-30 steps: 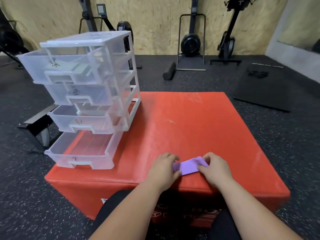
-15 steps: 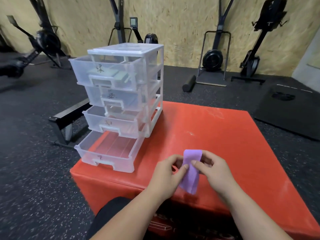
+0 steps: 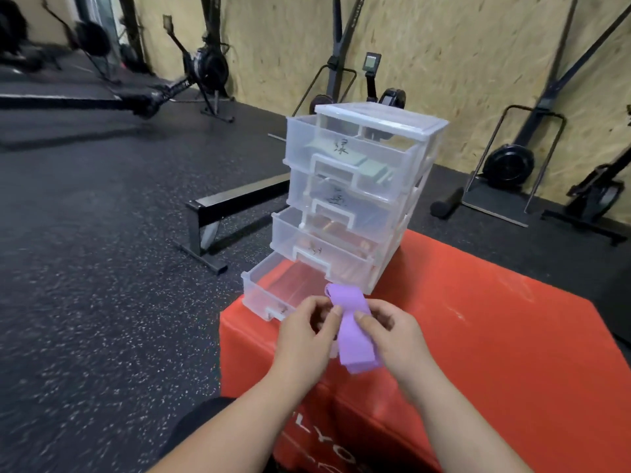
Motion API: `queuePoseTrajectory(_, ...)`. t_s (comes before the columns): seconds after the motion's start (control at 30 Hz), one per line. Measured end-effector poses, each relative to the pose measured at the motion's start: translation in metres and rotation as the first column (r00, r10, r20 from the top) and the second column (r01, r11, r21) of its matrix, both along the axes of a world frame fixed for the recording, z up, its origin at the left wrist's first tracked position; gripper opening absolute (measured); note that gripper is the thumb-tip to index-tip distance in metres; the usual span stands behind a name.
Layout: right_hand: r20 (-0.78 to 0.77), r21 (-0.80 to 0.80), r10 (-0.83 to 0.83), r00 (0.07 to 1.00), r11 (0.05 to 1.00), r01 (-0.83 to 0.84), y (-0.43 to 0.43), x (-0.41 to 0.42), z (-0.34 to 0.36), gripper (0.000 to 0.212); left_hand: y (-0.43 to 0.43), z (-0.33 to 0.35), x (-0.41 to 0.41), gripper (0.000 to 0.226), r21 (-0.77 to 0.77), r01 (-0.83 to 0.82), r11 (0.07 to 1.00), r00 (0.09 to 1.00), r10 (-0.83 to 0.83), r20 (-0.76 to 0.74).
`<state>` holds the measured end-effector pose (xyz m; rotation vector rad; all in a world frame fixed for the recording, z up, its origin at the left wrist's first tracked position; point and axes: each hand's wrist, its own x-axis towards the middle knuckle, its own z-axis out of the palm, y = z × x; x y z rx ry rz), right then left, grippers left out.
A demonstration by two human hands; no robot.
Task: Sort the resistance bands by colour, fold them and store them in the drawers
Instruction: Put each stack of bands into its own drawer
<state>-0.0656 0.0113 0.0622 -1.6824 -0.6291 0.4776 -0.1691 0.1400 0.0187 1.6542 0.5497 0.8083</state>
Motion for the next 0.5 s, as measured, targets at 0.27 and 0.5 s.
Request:
queuePoseTrajectory(0.27,0.16,-0.388,0.258,0.953,0.904,-0.18,0.121,0.036,0.03,0.019,0.068,-0.017,-0.02,0.038,0.012,-0.325,0.946,0.901,0.314,-0.299)
queuePoseTrajectory(0.5,0.07,-0.505,0.455,0.888,0.783,-0.362,0.168,0.049,0.007,0.015,0.075,-0.033,-0.019,0.104,0.02,-0.157,0.987,0.837,0.143,-0.528)
